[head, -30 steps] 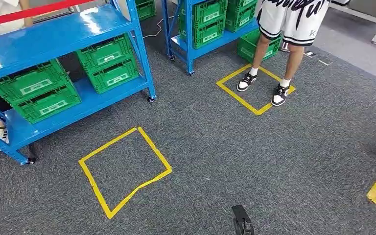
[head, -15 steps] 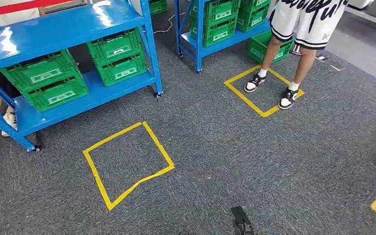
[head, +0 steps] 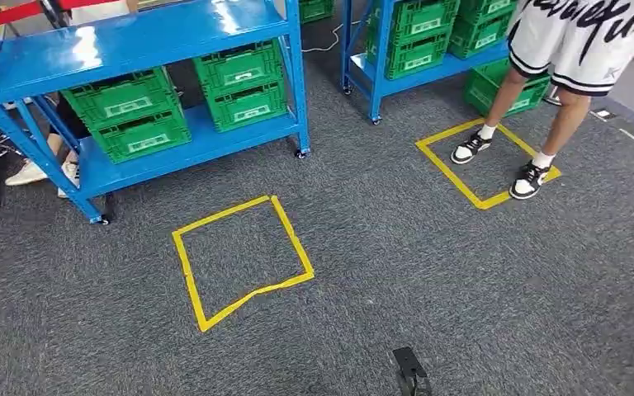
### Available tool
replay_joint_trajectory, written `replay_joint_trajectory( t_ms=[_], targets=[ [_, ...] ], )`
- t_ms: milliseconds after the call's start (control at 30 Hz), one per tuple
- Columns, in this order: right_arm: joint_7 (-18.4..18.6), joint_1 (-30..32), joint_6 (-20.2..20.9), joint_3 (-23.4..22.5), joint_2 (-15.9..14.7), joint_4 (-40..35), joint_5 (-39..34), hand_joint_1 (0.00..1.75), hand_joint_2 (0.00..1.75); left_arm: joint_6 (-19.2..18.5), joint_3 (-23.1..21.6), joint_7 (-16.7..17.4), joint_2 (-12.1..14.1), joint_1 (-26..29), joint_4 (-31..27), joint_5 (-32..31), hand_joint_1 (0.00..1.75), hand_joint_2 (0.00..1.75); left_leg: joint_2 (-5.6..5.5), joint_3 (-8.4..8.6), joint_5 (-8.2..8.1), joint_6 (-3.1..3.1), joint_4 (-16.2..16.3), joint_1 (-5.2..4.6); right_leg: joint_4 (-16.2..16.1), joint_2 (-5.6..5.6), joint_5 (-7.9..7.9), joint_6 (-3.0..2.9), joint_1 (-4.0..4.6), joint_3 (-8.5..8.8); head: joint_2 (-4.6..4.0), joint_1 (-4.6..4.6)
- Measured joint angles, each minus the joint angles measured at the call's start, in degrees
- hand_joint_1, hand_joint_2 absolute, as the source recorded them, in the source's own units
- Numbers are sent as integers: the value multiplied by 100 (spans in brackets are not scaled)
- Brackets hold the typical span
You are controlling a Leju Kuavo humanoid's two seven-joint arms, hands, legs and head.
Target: Take the parts from the cabinet and place them on the table.
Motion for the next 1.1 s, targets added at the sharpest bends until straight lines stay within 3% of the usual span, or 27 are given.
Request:
replay_joint_trajectory(
  t_ms=[33, 133, 167, 200, 233, 300, 333, 367, 400, 467, 500, 533, 567, 633, 667, 700, 733, 767, 800, 833, 867, 900, 967, 1000, 1033, 1067, 1100],
  targets=[
    [8, -10, -9, -2, 0, 0, -9, 0, 0, 0, -7, 4, -9, -33, -2, -4, 175, 175, -11, 39, 29, -13, -22, -39, 7, -55, -9, 38, 35, -3, 0, 8],
    [37, -26, -15, -2, 2, 0, -33, 0, 0, 0, -7, 15, -11, -47, 20, -4, 175, 175, -223, 8, 38, 19, -43, -53, -81, -210, 1, 139, 42, 73, 0, 2],
    [22, -38, -15, -2, 4, -2, -33, 0, 0, 0, -7, 13, -11, -47, 20, -4, 175, 175, -275, 58, 79, 70, -129, 25, -83, -214, -48, 180, 32, 69, 0, 24],
    [13, -47, -15, -2, 4, -2, -33, 0, 0, 0, -9, -7, -17, -61, 24, -4, 175, 175, -320, 78, 86, 95, -164, 18, 36, 94, -134, 202, 15, 54, 0, 31],
    [0, -50, -15, -2, 9, -2, -31, 0, 0, 0, -11, -2, -28, -85, 37, -4, 175, 175, -353, 71, 100, 132, -165, 22, 315, 304, -295, 203, 5, -83, 2, 37],
    [0, -33, -20, -2, 9, -2, -33, 0, 0, 0, -24, -2, -78, -56, 55, -7, 175, 175, -492, 40, 101, 162, -162, 9, 1234, 482, -691, 214, 17, -555, 0, 50],
    [0, -22, -24, -2, 9, -2, -31, 0, 0, 0, -35, -4, -90, -38, 70, -4, 175, 175, -565, 30, 107, 172, -157, -2, 1527, 494, -751, 215, 27, -724, 0, 48],
    [9, -9, -28, -2, 9, -2, -31, 0, 0, 0, -46, -2, -92, -35, 87, -7, 175, 175, -651, 21, 114, 176, -148, -10, 1568, 500, -668, 206, 37, -777, 0, 48],
    [4, 1, -33, -2, 9, -2, -33, 0, 0, 0, -55, -2, -94, -35, 96, -7, 175, 175, -735, 14, 119, 171, -135, -13, 1335, 514, -456, 184, 45, -694, 2, 48],
    [-4, -3, -48, -2, 9, -2, -33, 0, 0, 0, -59, -2, -94, -42, 94, -7, 175, 175, -888, 10, 132, 151, -103, -18, 378, 635, 76, 117, 54, -252, 2, 48],
    [-11, -10, -55, -2, 9, -2, -37, 0, 0, 0, -61, -4, -98, -47, 98, -7, 175, 175, -940, -7, 139, 139, -90, -3, 15, 897, 97, 67, 53, -93, 0, 46],
    [-13, -9, -59, -2, 9, -2, -42, 0, 0, 0, -61, -7, -101, -71, 105, -7, 175, 175, -1003, -48, 155, 95, -63, -38, -60, 1041, 82, 72, 55, -87, 0, 39],
    [-15, -19, -61, -2, 11, -2, -48, 0, 0, 0, -63, -7, -105, -72, 118, -7, 175, 175, -1069, -64, 189, 51, -89, -3, -57, 924, 108, 60, 49, -91, 0, 53],
    [-20, -24, -66, -2, 11, -2, -50, 0, 0, 0, -63, -4, -100, -70, 120, -7, 175, 175, -1194, -70, 247, -34, -147, 17, -66, 819, 134, 4, 96, -82, 0, 52],
    [-17, -27, -66, -2, 28, -2, -41, 0, 0, 0, -59, -7, -72, -67, 116, -7, 175, 175, -1238, -94, 270, -71, -152, -3, -140, 720, 195, -52, 26, -34, 0, 50],
    [-4, -39, -66, -2, 35, -2, -9, 0, 0, 2, -55, -15, -57, -44, 111, -7, 175, 175, -957, -133, 207, -80, -86, -18, -174, 651, 223, -87, 20, -19, 0, 44],
    [35, -39, -66, -2, 33, -2, 22, 0, 0, 11, -50, -18, -22, -45, 107, -7, 175, 175, -656, -243, 7, -133, 161, -19, -187, 596, 237, -115, 20, -18, 0, -9],
    [81, -30, -66, 2, 35, -2, 61, 0, 0, 24, -44, -39, -2, -18, 94, -7, 175, 175, -528, -399, -191, -176, 514, 4, -187, 529, 236, -116, 20, -22, 0, -15],
    [101, -12, -66, 13, 37, -2, 83, 0, 0, 28, -26, -70, 19, 76, 65, -4, 175, 175, -474, -602, -409, -217, 990, 34, -186, 447, 235, -116, 18, -24, 0, -17],
    [114, -3, -68, 17, 39, -2, 98, 0, 0, 28, 9, -94, 44, 176, 41, -2, 175, 175, -460, -758, -542, -250, 1354, 59, -185, 374, 232, -117, 13, -31, 0, -15],
    [120, 3, -70, 20, 44, -2, 120, 0, 0, 28, 37, -125, 68, 264, 20, -4, 175, 175, -451, -808, -537, -277, 1489, 84, -183, 296, 231, -115, 5, -33, 0, -17],
    [114, 3, -70, 24, 46, -2, 122, 0, 0, 31, 61, -136, 85, 316, 2, -9, 175, 175, -438, -720, -428, -289, 1351, 99, -183, 224, 223, -103, -1, -31, 2, -17],
    [37, -5, -66, 46, 55, -2, 166, 0, 0, 50, 118, -160, 105, 384, -78, -63, 175, 175, -310, -162, -8, -303, 415, 111, -177, 58, 194, -57, -18, -10, 0, -18],
    [13, -13, -59, 65, 52, -2, 184, 0, 0, 65, 155, -160, 114, 419, -131, -96, 175, 175, -62, 138, 94, -303, -115, 108, -172, -7, 169, -17, -5, 20, 0, -18],
    [-4, -22, -57, 70, 37, -2, 192, 0, 0, 79, 205, -164, 114, 459, -170, -118, 175, 175, 81, 197, 12, -223, -151, 44, -179, -47, 151, 22, 35, 27, 0, -16],
    [-20, -26, -46, 81, 42, -2, 219, 0, 0, 94, 236, -155, 114, 534, -232, -158, 175, 175, -9, 171, 40, -141, -169, 47, -188, -100, 138, 66, 38, 46, 0, 2],
    [-17, -37, -41, 96, 42, -2, 241, 0, 0, 96, 284, -155, 114, 623, -282, -199, 175, 175, -66, 156, 44, -117, -173, 40, -193, -147, 135, 93, 50, 70, 0, -2]
  ],
)
